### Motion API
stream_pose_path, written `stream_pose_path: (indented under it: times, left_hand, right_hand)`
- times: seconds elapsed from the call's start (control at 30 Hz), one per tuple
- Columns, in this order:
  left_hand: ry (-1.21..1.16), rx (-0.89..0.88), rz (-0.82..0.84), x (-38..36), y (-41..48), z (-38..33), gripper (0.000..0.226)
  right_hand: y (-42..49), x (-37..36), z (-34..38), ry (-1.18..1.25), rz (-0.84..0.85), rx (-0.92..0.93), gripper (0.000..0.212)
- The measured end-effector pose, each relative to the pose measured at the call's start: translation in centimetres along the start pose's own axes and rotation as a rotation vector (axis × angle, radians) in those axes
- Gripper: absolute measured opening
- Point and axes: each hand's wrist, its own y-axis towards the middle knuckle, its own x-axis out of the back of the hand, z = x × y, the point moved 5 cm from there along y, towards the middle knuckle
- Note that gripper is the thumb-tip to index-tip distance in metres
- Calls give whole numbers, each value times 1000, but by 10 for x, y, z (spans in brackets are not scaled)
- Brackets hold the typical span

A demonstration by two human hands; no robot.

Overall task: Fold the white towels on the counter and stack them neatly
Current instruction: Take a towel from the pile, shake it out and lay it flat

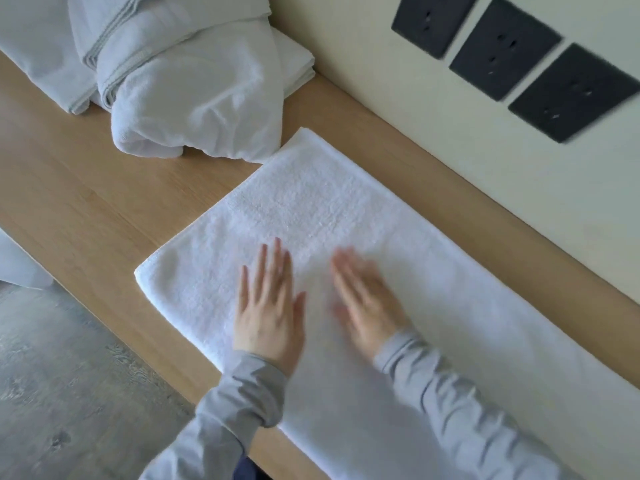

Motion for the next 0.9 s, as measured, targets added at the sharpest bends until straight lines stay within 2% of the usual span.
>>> stream_pose_path:
  times: [0.07, 0.17, 0.43, 0.53, 0.63, 0.67, 0.73, 0.8, 0.9]
  left_hand:
    - [-12, -68, 47, -13, -17, -29, 55]
    - [54, -44, 120, -31, -30, -33, 64]
    - [161, -12, 147, -44, -30, -29, 74]
    - [177, -7, 130, -43, -29, -29, 76]
    - [188, -7, 122, -44, -31, -30, 76]
    - [190, -7, 117, -44, -31, -30, 76]
    - [181, -17, 112, -42, -31, -30, 76]
    - [132, -33, 91, -37, -33, -33, 73]
    - [34, -35, 44, -28, -52, -51, 65]
  right_hand:
    - [-24, -12, 25, -20, 63, 153, 50]
    - [-37, -11, -2, -106, 102, 196, 53]
    - [-64, 20, -171, -148, 127, -289, 69]
    - [-68, 19, -191, -155, 111, -398, 70]
    - [-68, 23, -174, -184, 76, -468, 64]
    - [-68, 24, -158, -156, 45, -452, 64]
    - [-71, 26, -108, -71, 5, -298, 64]
    - [-79, 24, -56, -30, 8, -97, 63]
    - [-99, 15, -13, -42, 68, 45, 59]
